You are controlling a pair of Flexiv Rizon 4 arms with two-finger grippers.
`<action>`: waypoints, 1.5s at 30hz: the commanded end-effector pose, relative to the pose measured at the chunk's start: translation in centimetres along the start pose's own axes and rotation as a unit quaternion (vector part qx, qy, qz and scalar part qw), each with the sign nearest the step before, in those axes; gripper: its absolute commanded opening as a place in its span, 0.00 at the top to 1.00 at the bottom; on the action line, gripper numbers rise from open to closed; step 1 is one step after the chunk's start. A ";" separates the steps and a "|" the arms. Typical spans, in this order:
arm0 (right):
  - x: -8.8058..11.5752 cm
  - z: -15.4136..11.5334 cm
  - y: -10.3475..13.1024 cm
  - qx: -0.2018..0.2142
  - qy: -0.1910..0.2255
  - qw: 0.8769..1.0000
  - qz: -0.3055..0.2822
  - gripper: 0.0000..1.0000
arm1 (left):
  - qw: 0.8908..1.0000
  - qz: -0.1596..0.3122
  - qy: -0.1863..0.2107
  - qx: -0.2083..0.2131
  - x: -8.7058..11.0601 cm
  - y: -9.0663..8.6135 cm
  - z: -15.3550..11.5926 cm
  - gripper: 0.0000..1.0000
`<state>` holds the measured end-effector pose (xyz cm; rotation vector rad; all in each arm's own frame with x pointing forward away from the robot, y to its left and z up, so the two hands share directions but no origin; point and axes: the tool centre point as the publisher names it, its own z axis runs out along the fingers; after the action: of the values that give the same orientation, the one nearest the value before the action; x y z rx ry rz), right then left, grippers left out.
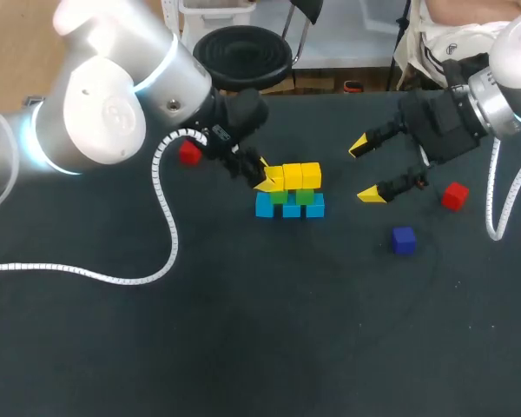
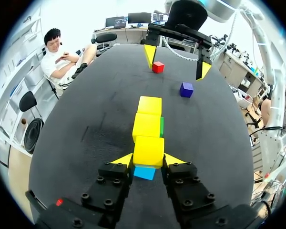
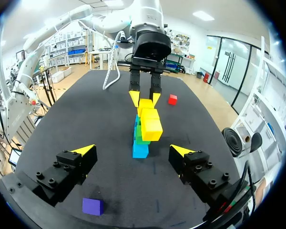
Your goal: Place the blue cubes, place green cubes on the blue cubes, place the yellow cubes on the green cubes, then place the red cubes on the yellow cubes, and place purple cube on the red cubes.
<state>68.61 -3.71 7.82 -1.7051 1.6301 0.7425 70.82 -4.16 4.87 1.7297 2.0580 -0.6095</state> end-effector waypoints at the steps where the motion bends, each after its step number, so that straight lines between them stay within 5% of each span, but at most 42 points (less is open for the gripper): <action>1: 0.0 0.0 0.1 0.001 0.000 1.000 0.000 0.00 | 1.000 0.000 0.003 0.002 -0.2 0.3 0.1 0.98; 10: 0.0 0.0 0.1 0.001 0.000 1.000 0.000 0.00 | 1.000 0.000 0.005 0.003 -0.2 0.3 0.1 0.51; 12: 0.0 0.0 0.1 0.001 0.000 1.000 0.000 0.00 | 1.000 -0.001 0.005 0.003 -0.2 0.3 0.1 0.13; 14: 0.0 0.0 0.1 0.001 0.000 1.000 0.000 0.00 | 1.000 -0.001 0.005 0.003 -0.2 0.3 0.1 0.00; 38: 0.0 0.0 0.1 0.001 0.000 1.000 0.000 0.00 | 0.998 -0.034 -0.035 -0.034 1.7 1.6 -3.5 0.00; 41: 0.0 0.0 0.1 0.001 0.000 1.000 0.000 0.00 | 0.998 -0.035 -0.034 -0.037 2.2 1.4 -3.3 1.00; 45: 0.0 0.0 0.1 0.001 0.000 1.000 0.000 0.00 | 0.998 -0.034 -0.031 -0.036 2.5 1.1 -2.9 1.00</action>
<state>68.61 -3.71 7.82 -1.7052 1.6301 0.7425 71.91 -0.41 6.03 1.5925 2.0819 -0.5995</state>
